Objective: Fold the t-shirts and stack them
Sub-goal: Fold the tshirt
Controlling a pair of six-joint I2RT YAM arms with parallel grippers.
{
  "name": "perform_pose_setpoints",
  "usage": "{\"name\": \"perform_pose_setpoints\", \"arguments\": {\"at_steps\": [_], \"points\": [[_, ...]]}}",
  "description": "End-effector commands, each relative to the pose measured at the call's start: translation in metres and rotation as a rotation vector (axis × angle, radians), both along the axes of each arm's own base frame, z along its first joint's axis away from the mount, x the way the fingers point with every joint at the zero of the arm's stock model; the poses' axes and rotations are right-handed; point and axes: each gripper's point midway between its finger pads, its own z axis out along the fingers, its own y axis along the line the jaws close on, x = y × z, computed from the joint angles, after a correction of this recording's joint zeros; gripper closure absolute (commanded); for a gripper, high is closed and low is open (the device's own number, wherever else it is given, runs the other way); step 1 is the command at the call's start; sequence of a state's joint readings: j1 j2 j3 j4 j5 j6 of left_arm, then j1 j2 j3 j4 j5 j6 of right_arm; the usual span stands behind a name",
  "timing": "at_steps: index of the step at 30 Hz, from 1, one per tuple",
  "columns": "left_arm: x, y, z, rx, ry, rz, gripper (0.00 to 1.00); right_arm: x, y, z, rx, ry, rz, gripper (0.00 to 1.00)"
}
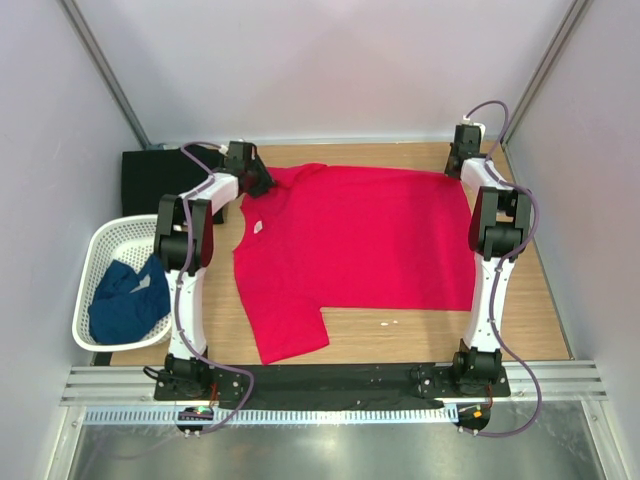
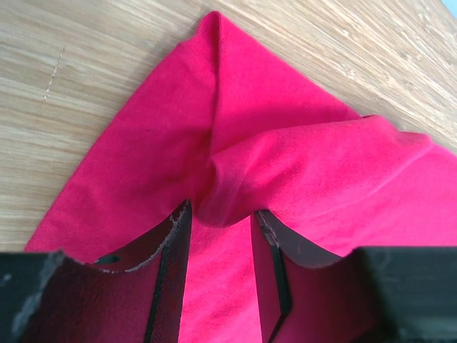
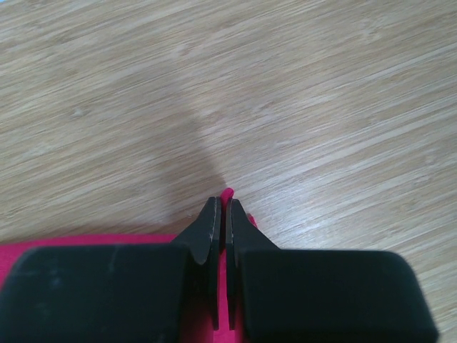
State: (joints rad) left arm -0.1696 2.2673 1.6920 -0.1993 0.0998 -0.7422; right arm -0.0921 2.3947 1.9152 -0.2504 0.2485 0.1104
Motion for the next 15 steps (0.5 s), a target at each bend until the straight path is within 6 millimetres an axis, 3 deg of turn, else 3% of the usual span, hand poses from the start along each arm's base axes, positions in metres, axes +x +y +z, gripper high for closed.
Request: {"name": "perform_pose_setpoints", "arguments": {"at_steps": [1, 8, 11, 15], "points": [[0.015, 0.001, 0.042, -0.003, -0.130, -0.036, 0.61, 0.012, -0.003, 0.023, -0.008, -0.053, 0.005, 0.99], [0.019, 0.000, 0.045, 0.008, -0.166, -0.057, 0.80, 0.011, -0.003, 0.021, -0.013, -0.043, 0.005, 0.99], [0.020, -0.001, 0.048, 0.002, -0.173, -0.063, 1.00, 0.010, -0.003, 0.020, -0.010, -0.036, 0.007, 0.99], [0.018, -0.005, 0.060, -0.011, -0.191, -0.079, 1.00, 0.013, -0.005, 0.035, 0.000, -0.048, -0.002, 0.90]]}}
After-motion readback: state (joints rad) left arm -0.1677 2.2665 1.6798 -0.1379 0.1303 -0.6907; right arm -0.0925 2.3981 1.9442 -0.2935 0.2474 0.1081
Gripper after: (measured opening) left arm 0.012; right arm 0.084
